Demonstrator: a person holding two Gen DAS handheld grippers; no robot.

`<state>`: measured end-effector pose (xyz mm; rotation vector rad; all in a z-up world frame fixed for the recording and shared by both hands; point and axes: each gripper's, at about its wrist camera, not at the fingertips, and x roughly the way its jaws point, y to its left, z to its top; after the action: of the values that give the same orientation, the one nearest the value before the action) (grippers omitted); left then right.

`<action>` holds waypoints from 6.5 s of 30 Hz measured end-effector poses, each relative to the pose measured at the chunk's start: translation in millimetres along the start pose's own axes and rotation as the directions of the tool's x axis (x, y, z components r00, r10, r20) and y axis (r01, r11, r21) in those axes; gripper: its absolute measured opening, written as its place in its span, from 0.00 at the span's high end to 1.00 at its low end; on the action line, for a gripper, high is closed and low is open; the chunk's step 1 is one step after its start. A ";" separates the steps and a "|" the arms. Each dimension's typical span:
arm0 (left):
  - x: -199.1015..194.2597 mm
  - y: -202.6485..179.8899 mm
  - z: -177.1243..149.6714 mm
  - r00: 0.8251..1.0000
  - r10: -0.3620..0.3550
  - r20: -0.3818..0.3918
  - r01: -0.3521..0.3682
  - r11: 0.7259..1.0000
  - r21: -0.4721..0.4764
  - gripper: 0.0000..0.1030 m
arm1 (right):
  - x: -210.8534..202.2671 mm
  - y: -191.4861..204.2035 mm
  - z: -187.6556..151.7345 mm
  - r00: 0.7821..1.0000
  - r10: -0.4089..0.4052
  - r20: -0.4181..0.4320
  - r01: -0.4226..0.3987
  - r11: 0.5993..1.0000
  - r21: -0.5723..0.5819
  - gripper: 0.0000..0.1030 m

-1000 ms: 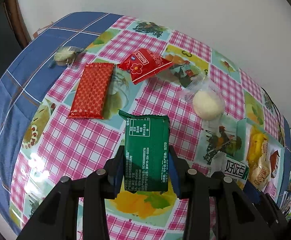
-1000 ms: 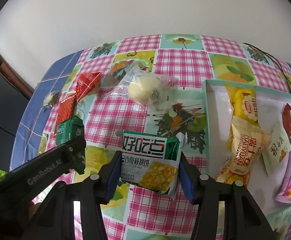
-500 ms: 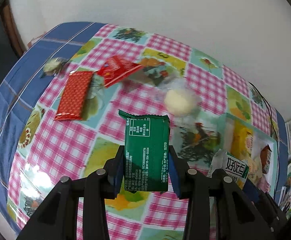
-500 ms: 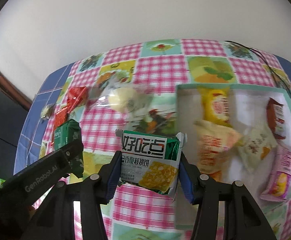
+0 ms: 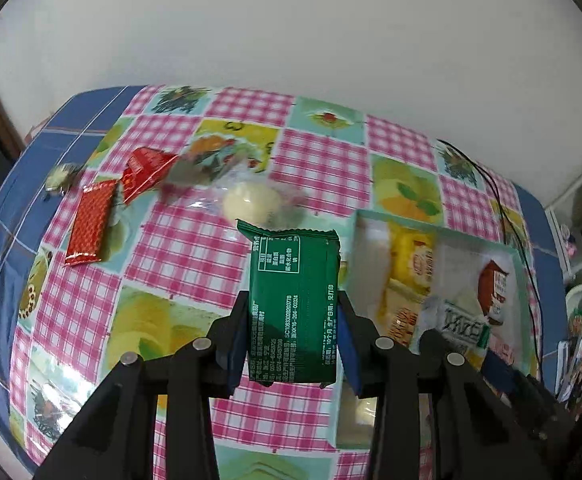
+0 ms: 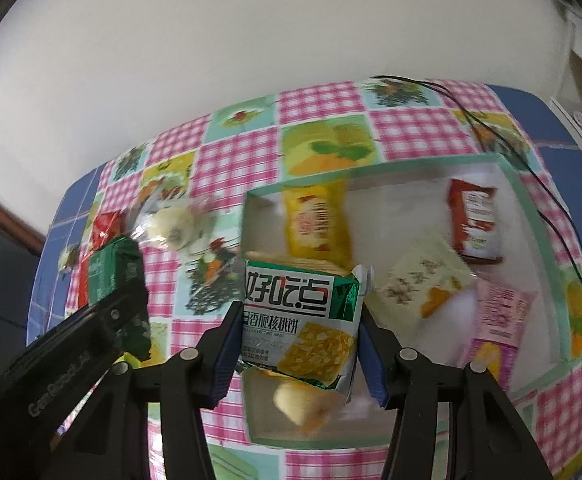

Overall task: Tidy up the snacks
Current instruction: 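Carry both packets over the white tray and open both tools to release them, then withdraw both tools from the tray toward the remaining snacks, then grasp the red wafer bar with the left tool while the right tool grasps the clear-wrapped bun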

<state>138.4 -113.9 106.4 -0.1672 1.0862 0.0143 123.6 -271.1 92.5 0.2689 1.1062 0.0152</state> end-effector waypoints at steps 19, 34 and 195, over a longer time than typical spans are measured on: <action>7.7 -114.2 -37.9 0.999 -0.024 -0.038 0.034 0.959 0.283 0.60 | -22.6 -125.1 4.3 0.998 -0.053 0.027 0.045 0.965 0.258 0.45; 31.2 -136.3 -56.4 0.995 -0.001 -0.103 0.037 0.938 0.345 0.60 | -3.4 -120.8 2.5 0.999 -0.035 -0.032 0.042 0.970 0.240 0.45; 119.6 217.6 52.3 0.976 0.141 -0.165 -0.166 0.975 -0.149 0.25 | 140.2 180.5 69.8 0.962 0.039 -0.270 -0.152 0.897 -0.415 0.18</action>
<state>219.9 100.0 -3.2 -0.2332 1.2504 0.2328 270.4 -90.5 38.4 -0.0835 1.3122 0.3916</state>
